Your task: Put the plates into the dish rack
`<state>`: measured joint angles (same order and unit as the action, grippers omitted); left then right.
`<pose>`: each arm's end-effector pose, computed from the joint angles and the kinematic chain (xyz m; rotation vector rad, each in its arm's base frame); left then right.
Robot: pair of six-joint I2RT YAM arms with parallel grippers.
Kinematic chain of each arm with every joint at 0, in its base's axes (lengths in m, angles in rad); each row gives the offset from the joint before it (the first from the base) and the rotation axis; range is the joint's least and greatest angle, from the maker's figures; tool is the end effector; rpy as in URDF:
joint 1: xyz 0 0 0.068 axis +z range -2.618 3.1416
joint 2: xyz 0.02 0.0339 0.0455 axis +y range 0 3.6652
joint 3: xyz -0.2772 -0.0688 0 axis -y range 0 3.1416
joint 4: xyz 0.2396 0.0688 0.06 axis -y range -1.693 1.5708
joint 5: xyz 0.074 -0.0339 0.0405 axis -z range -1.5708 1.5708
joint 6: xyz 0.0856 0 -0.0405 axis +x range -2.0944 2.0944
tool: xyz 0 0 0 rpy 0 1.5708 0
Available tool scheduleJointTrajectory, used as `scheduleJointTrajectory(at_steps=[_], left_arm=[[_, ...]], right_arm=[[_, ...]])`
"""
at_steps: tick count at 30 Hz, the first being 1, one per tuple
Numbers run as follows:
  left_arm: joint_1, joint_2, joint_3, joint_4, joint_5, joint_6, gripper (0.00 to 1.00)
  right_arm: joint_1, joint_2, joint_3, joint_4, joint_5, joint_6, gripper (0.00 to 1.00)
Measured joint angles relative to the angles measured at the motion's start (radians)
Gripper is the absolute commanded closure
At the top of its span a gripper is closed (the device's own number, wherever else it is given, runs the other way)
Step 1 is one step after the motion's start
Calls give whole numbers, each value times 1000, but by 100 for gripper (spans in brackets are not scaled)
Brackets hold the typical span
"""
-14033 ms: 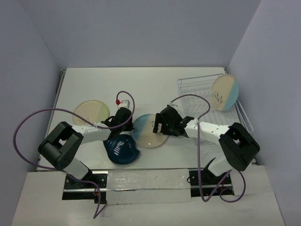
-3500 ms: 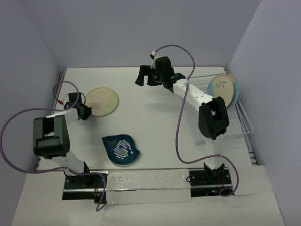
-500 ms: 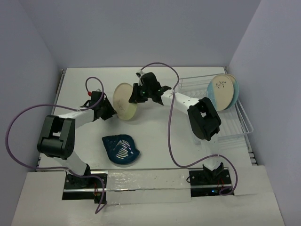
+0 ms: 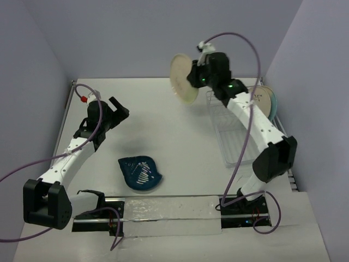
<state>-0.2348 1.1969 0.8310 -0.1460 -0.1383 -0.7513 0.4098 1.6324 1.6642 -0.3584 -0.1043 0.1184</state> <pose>0.2968 -0.0589 0.2641 -0.6210 2.0163 -0.4553 0.3866 0.1776 0.4067 -0.3499 1.8896 0.4562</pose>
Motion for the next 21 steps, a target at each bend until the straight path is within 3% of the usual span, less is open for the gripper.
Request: scheduleJointTrajectory(at_steps=[7,21], left_arm=[[0,-4,0,-84,-82,-3,1],[0,-25,5,-198,-207,-23,1]], right_arm=[[-281,-152,39,-122,73,-178,100],[-453,-124,-57,-275,146,-358,100]])
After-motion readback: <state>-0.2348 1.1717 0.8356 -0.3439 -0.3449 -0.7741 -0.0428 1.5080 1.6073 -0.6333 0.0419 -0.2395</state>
